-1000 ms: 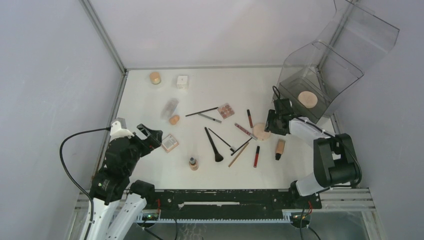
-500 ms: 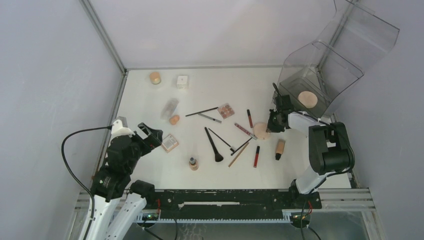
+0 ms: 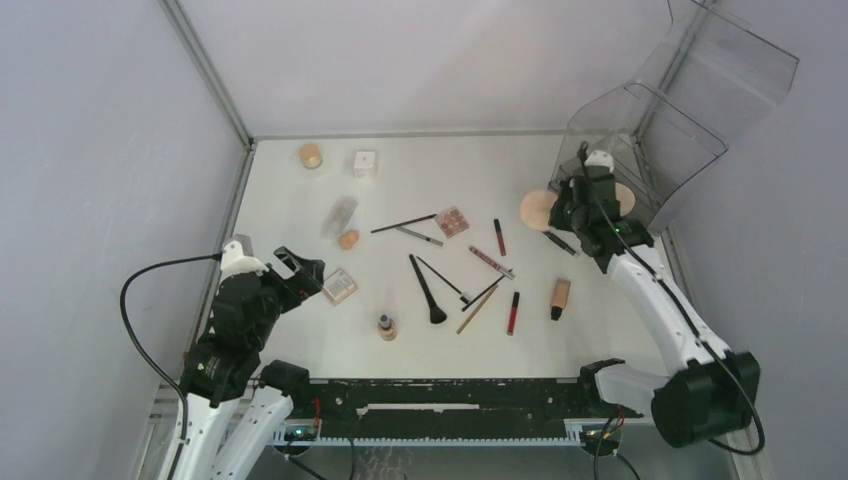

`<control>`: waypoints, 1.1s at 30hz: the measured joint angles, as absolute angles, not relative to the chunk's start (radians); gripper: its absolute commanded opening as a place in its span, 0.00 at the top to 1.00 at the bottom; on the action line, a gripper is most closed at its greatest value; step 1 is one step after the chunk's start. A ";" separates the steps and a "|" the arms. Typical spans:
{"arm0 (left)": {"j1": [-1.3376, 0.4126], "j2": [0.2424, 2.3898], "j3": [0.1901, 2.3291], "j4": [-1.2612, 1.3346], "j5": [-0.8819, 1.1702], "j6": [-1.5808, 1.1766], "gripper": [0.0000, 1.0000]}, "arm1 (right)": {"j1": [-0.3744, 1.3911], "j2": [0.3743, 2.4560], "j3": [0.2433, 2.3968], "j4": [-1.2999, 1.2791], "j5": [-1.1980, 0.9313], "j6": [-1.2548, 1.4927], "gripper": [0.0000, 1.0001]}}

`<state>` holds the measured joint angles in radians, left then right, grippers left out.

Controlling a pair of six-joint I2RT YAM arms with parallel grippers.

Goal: Organize the makeup
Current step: Pick up the makeup tool from the center of the board, then place the makeup tool in the storage box.

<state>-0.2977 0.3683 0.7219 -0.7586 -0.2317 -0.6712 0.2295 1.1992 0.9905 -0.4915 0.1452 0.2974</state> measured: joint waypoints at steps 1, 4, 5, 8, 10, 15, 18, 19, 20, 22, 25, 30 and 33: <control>-0.298 0.365 0.722 -0.759 -0.232 -0.672 0.00 | 0.229 1.170 1.011 -0.492 0.158 0.297 1.00; -0.298 0.359 0.722 -0.759 -0.231 -0.672 0.00 | 0.206 1.089 1.072 -0.490 0.207 0.296 1.00; -0.298 0.359 0.722 -0.759 -0.231 -0.672 0.00 | 0.189 1.071 1.087 -0.490 0.216 0.297 1.00; -0.298 0.359 0.722 -0.759 -0.230 -0.672 0.00 | 0.065 1.046 1.139 -0.488 0.234 0.311 1.00; -0.298 0.359 0.722 -0.759 -0.230 -0.672 0.00 | -0.012 1.056 1.162 -0.484 0.240 0.325 1.00; -0.298 0.358 0.722 -0.759 -0.230 -0.672 0.00 | -0.133 1.161 1.206 -0.471 0.232 0.367 0.82; -0.298 0.359 0.722 -0.759 -0.231 -0.671 0.00 | -0.144 1.279 1.255 -0.466 0.222 0.391 0.43; -0.298 0.357 0.722 -0.760 -0.231 -0.671 0.00 | -0.144 1.320 1.276 -0.471 0.218 0.394 0.37; -0.298 0.356 0.722 -0.760 -0.231 -0.671 0.00 | -0.143 1.359 1.300 -0.480 0.217 0.396 0.34; -0.298 0.353 0.724 -0.768 -0.233 -0.670 0.00 | -0.135 1.398 1.319 -0.483 0.223 0.402 0.33; -0.298 0.344 0.724 -0.775 -0.234 -0.670 0.00 | -0.101 1.365 1.291 -0.479 0.240 0.393 0.40; -0.298 0.338 0.724 -0.775 -0.237 -0.665 0.00 | -0.002 1.220 1.227 -0.451 0.253 0.356 0.60; -0.298 0.338 0.724 -0.775 -0.236 -0.662 0.00 | 0.077 1.114 1.174 -0.416 0.245 0.321 0.69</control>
<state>-0.2977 0.3382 0.7238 -0.7746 -0.2363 -0.6624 0.0769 1.1141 1.1736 -0.4164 0.2447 0.3214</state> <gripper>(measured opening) 0.998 0.388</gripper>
